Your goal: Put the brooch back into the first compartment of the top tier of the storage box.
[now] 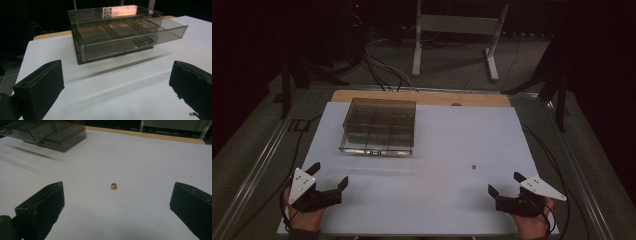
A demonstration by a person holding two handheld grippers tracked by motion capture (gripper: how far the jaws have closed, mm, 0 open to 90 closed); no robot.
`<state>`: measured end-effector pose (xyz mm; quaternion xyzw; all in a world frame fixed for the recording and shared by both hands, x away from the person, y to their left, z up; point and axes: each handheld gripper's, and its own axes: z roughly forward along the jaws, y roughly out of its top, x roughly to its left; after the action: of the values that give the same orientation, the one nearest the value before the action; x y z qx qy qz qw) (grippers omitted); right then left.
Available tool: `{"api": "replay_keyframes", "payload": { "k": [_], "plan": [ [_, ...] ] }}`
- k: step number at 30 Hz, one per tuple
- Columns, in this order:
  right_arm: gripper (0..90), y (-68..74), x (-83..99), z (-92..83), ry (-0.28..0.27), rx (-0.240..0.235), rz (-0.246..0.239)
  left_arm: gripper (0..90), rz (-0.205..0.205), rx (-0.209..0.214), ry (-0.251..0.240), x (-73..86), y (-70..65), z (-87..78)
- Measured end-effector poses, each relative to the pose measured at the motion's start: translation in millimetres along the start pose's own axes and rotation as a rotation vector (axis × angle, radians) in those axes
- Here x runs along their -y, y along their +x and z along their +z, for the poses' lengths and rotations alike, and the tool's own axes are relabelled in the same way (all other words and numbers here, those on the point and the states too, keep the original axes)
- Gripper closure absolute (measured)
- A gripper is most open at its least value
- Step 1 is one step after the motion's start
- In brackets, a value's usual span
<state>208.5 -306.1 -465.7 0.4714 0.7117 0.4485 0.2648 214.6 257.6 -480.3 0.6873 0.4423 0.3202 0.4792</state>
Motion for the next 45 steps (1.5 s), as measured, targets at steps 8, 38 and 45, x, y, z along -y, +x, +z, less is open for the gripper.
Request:
{"api": "replay_keyframes", "payload": {
  "k": [8, 38, 45],
  "plan": [
    [0.0, -0.6, -8.7, 4.6, 0.045, 0.015, -0.016, 0.3, 0.009, 0.015, 0.014, 2.2, -3.8, 4.1],
    [0.0, 3.2, -47.5, 54.3, 0.192, 0.016, -0.059, 0.3, 0.023, 0.032, 0.022, 4.2, -9.8, 7.1],
    [0.0, 2.1, -49.8, 66.1, 0.212, 0.007, -0.05, 0.3, 0.026, 0.037, 0.024, 4.8, -10.3, 8.4]
  ]
}}
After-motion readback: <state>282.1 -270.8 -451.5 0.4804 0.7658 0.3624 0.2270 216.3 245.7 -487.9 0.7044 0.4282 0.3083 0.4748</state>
